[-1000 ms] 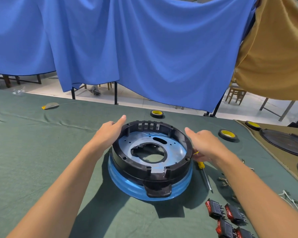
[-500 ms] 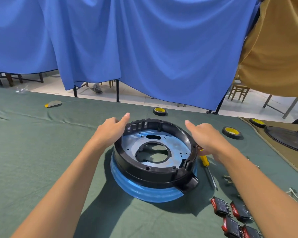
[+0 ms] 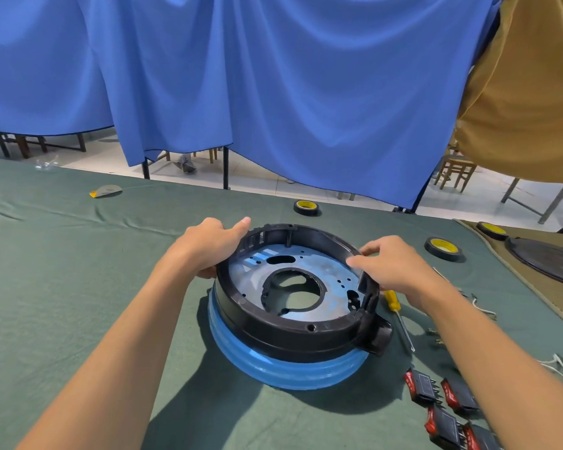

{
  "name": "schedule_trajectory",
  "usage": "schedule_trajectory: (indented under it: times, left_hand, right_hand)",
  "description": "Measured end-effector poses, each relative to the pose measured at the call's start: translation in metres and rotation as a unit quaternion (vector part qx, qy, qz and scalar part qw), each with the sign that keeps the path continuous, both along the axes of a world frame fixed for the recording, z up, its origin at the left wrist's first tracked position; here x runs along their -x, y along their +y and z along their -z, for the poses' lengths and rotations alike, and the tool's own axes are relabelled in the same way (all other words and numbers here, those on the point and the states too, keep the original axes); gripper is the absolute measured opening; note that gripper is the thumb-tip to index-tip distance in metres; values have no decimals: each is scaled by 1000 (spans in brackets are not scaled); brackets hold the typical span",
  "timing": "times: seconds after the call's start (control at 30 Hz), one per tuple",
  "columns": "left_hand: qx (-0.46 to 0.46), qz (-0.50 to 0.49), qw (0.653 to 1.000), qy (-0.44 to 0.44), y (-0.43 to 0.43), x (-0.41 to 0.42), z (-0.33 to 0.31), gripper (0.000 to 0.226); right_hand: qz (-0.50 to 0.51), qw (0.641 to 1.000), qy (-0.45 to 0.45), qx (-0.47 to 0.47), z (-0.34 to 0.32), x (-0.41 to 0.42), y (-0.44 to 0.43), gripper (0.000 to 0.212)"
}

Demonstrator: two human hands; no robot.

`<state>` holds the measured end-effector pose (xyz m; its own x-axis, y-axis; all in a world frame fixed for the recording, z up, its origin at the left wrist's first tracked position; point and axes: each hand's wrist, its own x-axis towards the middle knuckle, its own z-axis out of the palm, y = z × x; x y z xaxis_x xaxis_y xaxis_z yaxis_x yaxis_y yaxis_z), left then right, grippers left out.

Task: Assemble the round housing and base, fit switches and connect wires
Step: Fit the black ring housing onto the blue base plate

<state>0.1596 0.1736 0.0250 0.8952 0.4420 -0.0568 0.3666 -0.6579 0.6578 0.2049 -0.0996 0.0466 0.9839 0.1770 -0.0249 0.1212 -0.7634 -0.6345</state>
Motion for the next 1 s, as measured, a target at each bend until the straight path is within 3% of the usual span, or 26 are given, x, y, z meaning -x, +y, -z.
schedule_trajectory:
  times: [0.13, 0.23, 0.3, 0.4, 0.63, 1.0]
  left_hand:
    - [-91, -12, 995, 36, -3, 2, -3, 72]
    - [-179, -36, 982, 39, -9, 3, -4, 70]
    - [-142, -4, 990, -8, -15, 2, -4, 65]
    - [13, 64, 995, -75, -26, 1, -2, 63]
    - [-16, 82, 993, -86, -29, -2, 3, 38]
    - [-22, 87, 993, -80, -33, 0, 1, 33]
  right_hand:
    - [-6, 1000, -22, 12, -6, -4, 1, 10]
    - [-16, 1000, -13, 6, -7, -7, 2, 21]
    - [-25, 1000, -11, 7, -7, -8, 3, 24]
    - [-25, 999, -19, 7, -9, -11, 6, 24]
    - [-17, 999, -25, 11, -8, -13, 6, 20]
    - [-20, 1000, -19, -4, -10, -8, 1, 3]
